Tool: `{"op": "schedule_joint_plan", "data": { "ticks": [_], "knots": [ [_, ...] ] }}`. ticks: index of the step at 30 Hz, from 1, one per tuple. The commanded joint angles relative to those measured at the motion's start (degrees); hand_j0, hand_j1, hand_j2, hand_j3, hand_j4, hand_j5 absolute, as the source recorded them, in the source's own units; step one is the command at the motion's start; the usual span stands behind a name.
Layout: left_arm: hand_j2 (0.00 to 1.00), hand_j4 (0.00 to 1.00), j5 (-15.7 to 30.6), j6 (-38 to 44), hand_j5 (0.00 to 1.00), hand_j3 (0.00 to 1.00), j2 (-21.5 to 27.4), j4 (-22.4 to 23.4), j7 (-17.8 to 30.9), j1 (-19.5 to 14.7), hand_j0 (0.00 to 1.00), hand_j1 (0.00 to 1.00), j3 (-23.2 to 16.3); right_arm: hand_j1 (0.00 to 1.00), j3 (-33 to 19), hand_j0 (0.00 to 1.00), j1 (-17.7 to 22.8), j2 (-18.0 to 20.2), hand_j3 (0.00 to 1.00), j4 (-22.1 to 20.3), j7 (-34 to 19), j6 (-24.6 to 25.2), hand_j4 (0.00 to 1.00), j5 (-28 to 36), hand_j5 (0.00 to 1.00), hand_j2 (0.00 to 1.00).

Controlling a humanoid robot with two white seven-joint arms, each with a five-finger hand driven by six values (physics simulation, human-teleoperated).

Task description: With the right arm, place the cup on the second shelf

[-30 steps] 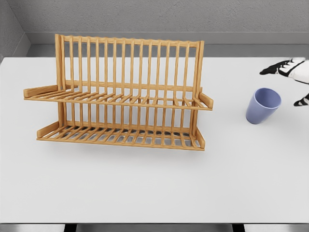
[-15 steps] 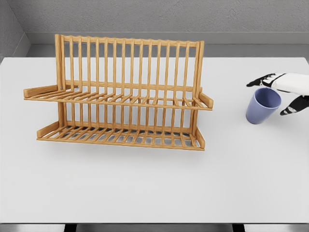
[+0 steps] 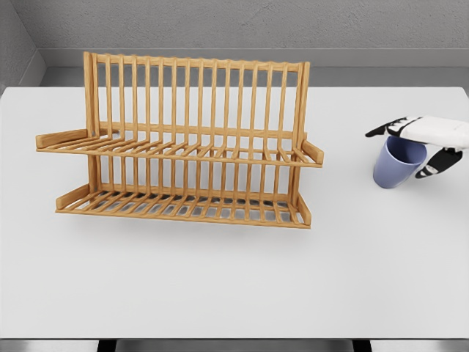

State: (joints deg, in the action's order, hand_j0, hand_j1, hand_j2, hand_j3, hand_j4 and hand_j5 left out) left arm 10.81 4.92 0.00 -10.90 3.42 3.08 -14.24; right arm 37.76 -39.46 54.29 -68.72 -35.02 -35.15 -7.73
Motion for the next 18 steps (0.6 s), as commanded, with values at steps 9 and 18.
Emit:
{"op": "schedule_joint_plan", "data": {
  "ticks": [9, 18],
  "knots": [
    [1.0, 1.0, 0.0, 0.0, 1.0, 1.0, 0.0, 0.0, 0.0, 0.0, 1.0, 1.0, 0.0, 0.7, 0.5, 0.7, -0.1, -0.1, 0.7, 0.2, 0.0, 0.1, 0.7, 0.3, 0.7, 0.7],
    [1.0, 1.0, 0.0, 0.0, 1.0, 1.0, 0.0, 0.0, 0.0, 0.0, 1.0, 1.0, 0.0, 0.7, -0.4, 0.7, -1.1, 0.4, 0.7, -0.4, 0.0, 0.1, 0.7, 0.5, 0.7, 0.7]
  ]
}}
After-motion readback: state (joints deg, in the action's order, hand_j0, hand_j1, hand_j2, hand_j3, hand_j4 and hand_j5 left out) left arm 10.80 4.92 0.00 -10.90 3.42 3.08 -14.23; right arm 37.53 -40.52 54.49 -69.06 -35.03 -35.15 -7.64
